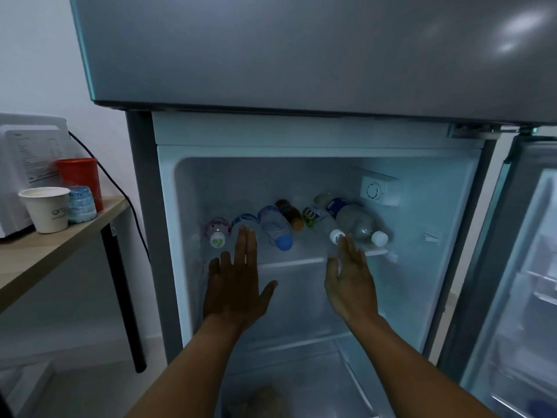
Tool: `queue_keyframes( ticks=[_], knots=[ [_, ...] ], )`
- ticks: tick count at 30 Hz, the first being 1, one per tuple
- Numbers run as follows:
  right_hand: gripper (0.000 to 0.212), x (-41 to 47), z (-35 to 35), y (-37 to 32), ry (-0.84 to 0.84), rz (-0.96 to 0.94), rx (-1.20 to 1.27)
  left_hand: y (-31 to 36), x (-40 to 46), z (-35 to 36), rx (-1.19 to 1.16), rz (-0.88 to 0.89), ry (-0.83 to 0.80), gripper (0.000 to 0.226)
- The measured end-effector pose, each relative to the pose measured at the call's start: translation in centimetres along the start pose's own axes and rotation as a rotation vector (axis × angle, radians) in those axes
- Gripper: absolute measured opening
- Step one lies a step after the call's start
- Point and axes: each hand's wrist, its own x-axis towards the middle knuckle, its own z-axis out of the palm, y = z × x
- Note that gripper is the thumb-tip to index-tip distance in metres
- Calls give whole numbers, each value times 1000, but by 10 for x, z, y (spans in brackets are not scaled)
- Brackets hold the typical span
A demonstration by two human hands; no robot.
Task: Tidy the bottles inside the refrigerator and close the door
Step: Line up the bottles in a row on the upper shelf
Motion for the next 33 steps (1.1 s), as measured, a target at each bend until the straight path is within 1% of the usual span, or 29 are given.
queue_keyframes(
  ticks=[2,4,7,10,12,14,16,19,21,22,24,26,28,29,33],
  knots=[
    [66,-1,-11,3,151,2,-25,0,0,-1,1,1,3,105],
    [75,-1,-18,7,217,82,-23,-1,-1,-2,-5,5,3,107],
    [73,7,-21,18,184,174,-11,-2,-6,1,17,39,14,109],
    [72,7,-20,21,81,218,-54,-3,-7,3,33,43,16,109],
    [74,6,-23,19,73,221,-75,-1,-7,2,53,30,5,109],
    [74,5,-29,11,144,176,-164,1,-7,0,66,17,-31,109],
    [75,3,-30,-7,201,61,-191,1,-7,-1,86,18,-56,107],
    [96,4,-13,-48,105,-48,-87,0,-7,-4,84,12,-88,107],
    [108,11,6,-67,62,-78,-71,0,-7,-6,94,19,-113,107],
    [111,15,14,-73,50,-94,-81,0,-7,-7,101,23,-131,108],
    [108,22,30,-78,22,-88,-88,1,-6,-8,105,31,-163,107],
    [94,25,43,-79,9,-49,-41,1,-4,-10,115,46,-178,107],
    [79,24,54,-82,11,-66,-50,2,-3,-11,125,49,-193,107],
    [75,23,58,-83,13,-68,-58,2,-3,-11,133,52,-202,107],
    [74,22,61,-81,11,-81,-99,3,-3,-13,142,58,-226,107]
  ],
)
